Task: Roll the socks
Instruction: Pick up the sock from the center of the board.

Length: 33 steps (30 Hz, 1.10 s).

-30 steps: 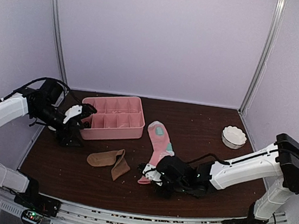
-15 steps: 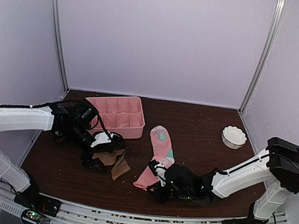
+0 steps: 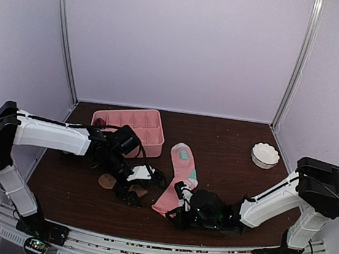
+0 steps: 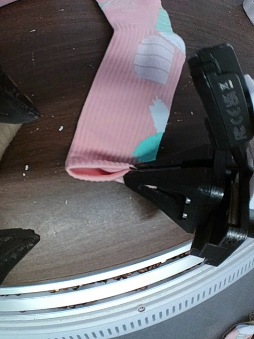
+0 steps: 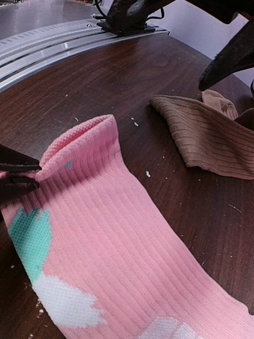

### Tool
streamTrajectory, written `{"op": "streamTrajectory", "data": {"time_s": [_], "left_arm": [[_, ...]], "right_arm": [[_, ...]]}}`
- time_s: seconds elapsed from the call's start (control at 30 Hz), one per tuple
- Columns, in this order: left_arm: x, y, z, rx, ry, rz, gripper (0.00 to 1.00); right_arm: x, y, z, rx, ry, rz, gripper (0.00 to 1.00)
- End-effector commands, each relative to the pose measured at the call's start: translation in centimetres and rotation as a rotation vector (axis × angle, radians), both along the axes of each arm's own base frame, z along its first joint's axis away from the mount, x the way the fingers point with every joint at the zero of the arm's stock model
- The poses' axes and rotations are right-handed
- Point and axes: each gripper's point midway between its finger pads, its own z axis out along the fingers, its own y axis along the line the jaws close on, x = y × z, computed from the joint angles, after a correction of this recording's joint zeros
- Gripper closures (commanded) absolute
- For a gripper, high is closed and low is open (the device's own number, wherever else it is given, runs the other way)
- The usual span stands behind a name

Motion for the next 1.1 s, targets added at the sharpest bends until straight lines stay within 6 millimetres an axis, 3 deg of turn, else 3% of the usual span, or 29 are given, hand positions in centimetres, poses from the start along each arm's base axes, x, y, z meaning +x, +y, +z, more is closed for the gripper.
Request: {"op": "streamTrajectory", "data": {"time_s": [0.0,0.33,0.47,0.77,0.9,1.07], "left_arm": [[-0.2,-2.7,0.3,-0.052,-0.029,-0.053,0.33],[-0.7,-5.5,-1.2,-0.059,-0.003,-0.093,0.48],[-0.7,-5.4,-2.5,-0.040,0.002,-0.091,0.56],[-0.6,-5.7,-4.2,-0.038,0.031,-0.074,0.60],[-0.9,-5.4,-4.9,-0.011,0.042,-0.084,0.67],[-1.3,-4.6,-5.5,0.013,0.055,-0.080,0.68]], "right_arm": [[-0.7,-1.3,-1.9,-0.055,0.041,-0.007,1.00],[-0.8,-1.9,-1.8,-0.073,0.038,0.007,0.96],[-0.8,-1.7,-1.7,-0.080,0.034,0.022,0.96],[-0.5,-1.4,-1.1,-0.066,0.035,0.029,0.93],[-0.2,-1.2,-0.9,-0.063,0.030,0.025,0.92],[-0.1,-0.9,-0.4,-0.058,0.023,0.027,0.92]]}}
